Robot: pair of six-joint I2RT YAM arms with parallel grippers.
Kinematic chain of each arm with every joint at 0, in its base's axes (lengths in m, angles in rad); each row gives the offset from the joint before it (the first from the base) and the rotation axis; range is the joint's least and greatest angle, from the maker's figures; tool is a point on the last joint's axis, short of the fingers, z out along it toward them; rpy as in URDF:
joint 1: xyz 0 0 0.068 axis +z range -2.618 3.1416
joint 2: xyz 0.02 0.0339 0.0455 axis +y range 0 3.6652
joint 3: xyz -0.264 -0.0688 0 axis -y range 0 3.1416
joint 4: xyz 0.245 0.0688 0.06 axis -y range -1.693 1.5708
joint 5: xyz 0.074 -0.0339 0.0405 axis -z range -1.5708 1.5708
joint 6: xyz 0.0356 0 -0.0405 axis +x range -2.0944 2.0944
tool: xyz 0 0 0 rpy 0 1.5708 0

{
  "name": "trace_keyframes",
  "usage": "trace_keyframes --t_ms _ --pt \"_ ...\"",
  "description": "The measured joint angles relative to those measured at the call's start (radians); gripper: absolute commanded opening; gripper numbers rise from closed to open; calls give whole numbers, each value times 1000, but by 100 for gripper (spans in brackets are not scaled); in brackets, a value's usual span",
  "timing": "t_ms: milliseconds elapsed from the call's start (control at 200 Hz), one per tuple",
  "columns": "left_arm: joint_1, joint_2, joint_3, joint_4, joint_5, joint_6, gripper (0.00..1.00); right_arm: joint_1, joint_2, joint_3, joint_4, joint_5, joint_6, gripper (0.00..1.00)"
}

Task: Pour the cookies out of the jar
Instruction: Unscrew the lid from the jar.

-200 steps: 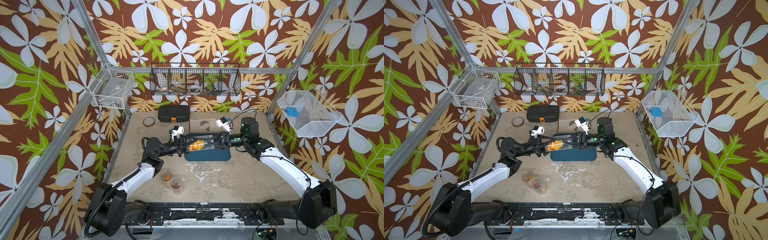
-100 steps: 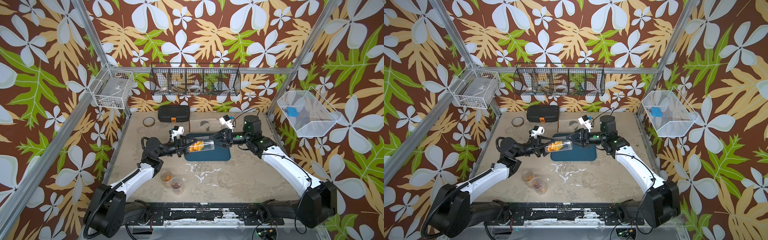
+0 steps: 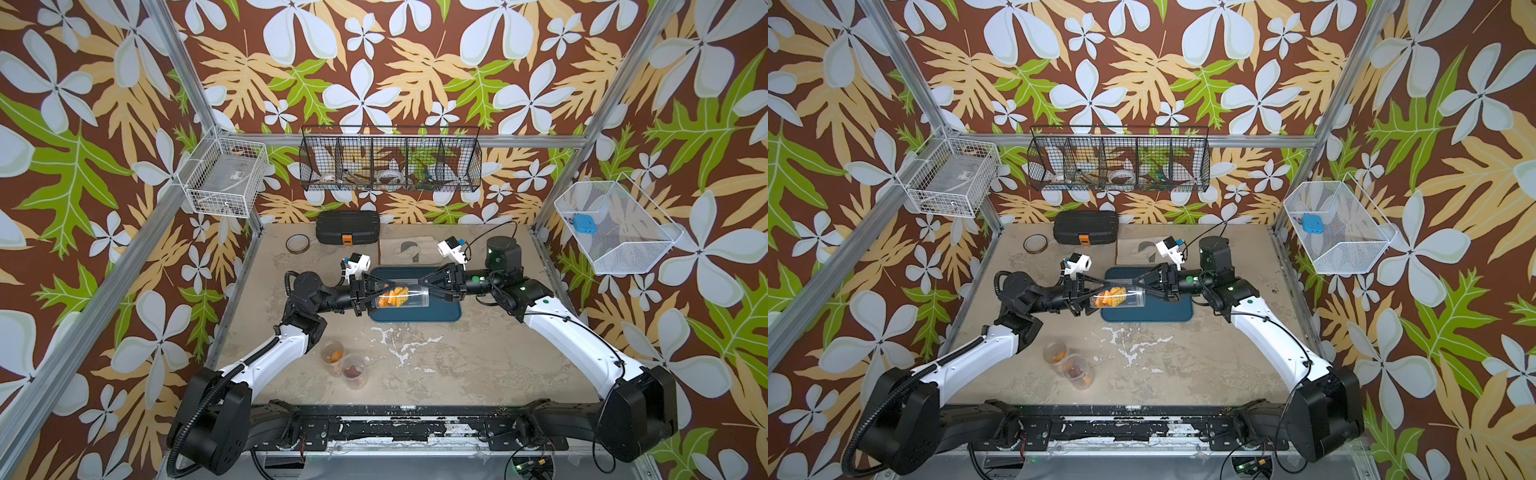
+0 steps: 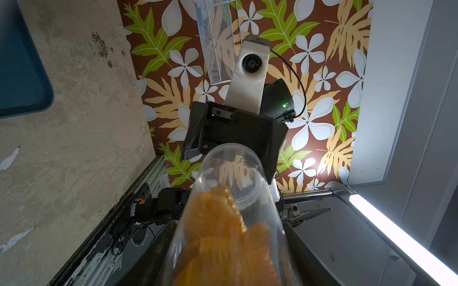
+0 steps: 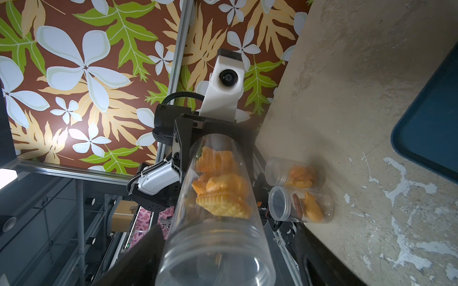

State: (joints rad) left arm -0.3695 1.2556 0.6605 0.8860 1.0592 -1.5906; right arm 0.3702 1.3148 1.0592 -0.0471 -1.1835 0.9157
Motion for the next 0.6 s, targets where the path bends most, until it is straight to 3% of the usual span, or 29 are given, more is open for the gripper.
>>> trace_keyframes --t_ms 185,460,601 --pt "4 2 2 0 4 3 53 3 -15 -23 19 -19 15 78" --pt "5 3 2 -12 4 11 53 3 -26 -38 39 -27 23 60" --pt "6 2 1 -16 5 14 53 3 -30 -44 40 -27 26 57"
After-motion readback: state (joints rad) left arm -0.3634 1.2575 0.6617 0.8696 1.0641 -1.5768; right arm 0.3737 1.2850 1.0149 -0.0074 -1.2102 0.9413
